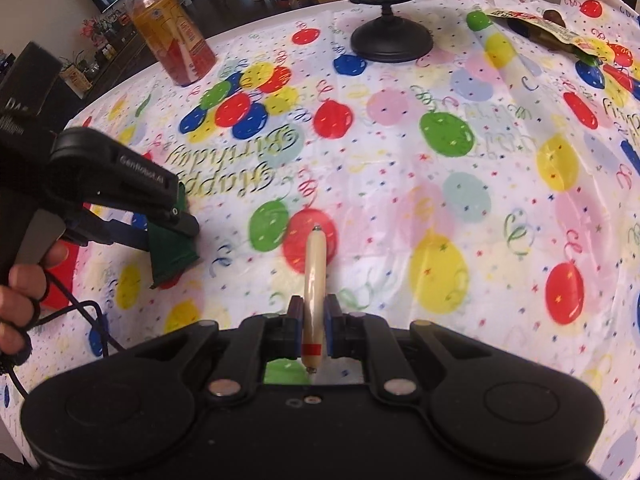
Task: Organize snacks
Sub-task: 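Carry the green bag and wooden stick snack with both tools over the box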
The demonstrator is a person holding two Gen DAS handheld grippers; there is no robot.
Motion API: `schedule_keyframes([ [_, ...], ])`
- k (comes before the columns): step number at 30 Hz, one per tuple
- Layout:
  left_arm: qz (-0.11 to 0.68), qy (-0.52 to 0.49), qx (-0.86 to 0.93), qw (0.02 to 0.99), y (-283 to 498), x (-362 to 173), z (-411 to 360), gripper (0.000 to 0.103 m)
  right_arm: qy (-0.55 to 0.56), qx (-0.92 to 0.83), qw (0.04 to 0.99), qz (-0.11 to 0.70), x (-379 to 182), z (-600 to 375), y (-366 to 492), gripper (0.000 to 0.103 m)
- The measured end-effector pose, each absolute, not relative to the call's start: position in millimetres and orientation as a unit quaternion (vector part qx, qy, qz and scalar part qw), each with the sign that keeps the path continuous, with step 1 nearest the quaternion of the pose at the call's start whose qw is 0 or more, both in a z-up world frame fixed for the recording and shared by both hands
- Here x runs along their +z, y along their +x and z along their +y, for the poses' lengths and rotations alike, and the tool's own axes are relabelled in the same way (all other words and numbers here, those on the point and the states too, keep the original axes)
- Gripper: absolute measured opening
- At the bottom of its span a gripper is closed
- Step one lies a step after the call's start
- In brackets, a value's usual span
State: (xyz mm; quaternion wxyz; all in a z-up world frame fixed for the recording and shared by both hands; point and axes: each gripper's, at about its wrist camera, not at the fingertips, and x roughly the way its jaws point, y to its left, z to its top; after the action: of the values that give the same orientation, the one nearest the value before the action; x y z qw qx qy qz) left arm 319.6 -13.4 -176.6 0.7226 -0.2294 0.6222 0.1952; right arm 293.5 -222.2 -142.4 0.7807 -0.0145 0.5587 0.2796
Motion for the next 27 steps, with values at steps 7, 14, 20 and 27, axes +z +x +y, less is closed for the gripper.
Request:
schedule_keyframes([
  [7, 0.621, -0.199, 0.154, 0.743, 273.6, -161.2, -3.6, 0.049, -0.004, 0.28, 0.776, 0.565, -133.8, -213.2, 267.9, 0.009],
  [14, 0.6, -0.181, 0.117, 0.771, 226.1, -123.2, 5.3, 0.049, -0.006, 0.291, 0.778, 0.557, -107.6, -195.5, 236.5, 0.009],
  [20, 0.573, -0.172, 0.105, 0.794, 192.2, -88.8, 21.7, 0.049, -0.013, 0.305, 0.785, 0.539, -78.1, -169.3, 211.0, 0.008],
  [27, 0.548, -0.163, 0.101, 0.814, 151.5, -46.4, 49.1, 0.049, -0.019, 0.327, 0.792, 0.515, -45.1, -128.7, 184.1, 0.008],
])
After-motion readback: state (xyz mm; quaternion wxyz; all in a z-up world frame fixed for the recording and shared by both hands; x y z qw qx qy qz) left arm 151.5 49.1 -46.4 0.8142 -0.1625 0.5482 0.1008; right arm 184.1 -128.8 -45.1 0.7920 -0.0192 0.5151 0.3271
